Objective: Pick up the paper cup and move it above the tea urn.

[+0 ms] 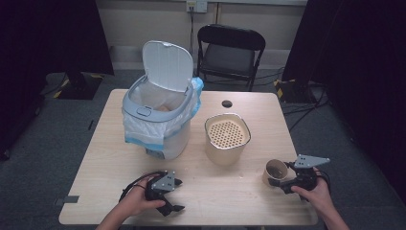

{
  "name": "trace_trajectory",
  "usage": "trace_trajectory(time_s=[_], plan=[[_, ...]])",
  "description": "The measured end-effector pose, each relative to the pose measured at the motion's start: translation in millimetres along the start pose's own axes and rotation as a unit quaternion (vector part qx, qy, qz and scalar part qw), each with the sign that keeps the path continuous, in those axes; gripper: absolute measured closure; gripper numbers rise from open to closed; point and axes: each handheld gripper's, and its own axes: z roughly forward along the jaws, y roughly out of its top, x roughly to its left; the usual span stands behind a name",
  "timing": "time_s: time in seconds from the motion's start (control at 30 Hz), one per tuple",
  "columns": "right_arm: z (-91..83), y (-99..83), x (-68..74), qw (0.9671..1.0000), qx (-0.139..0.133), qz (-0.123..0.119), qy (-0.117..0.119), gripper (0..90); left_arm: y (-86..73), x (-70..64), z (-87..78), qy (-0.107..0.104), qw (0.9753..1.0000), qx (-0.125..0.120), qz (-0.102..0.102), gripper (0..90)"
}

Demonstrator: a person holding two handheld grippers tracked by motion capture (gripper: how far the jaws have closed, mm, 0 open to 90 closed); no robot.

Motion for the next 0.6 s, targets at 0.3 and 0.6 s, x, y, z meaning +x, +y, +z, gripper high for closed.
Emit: trace_trajectory(time_s=[0.3,0.6], plan=[[6.0,-5.0,-2.3,0.9999,-0.010,0.008,0.005,16.3,0.0,0.0,0.0,0.000,1.0000,0.000,0.000,12.3],[8.3,-8.2,-3.0,0.9997,-0.017,0.010,0.014,21.0,0.0,0.1,0.0,0.000,1.0000,0.000,0.001,12.2]])
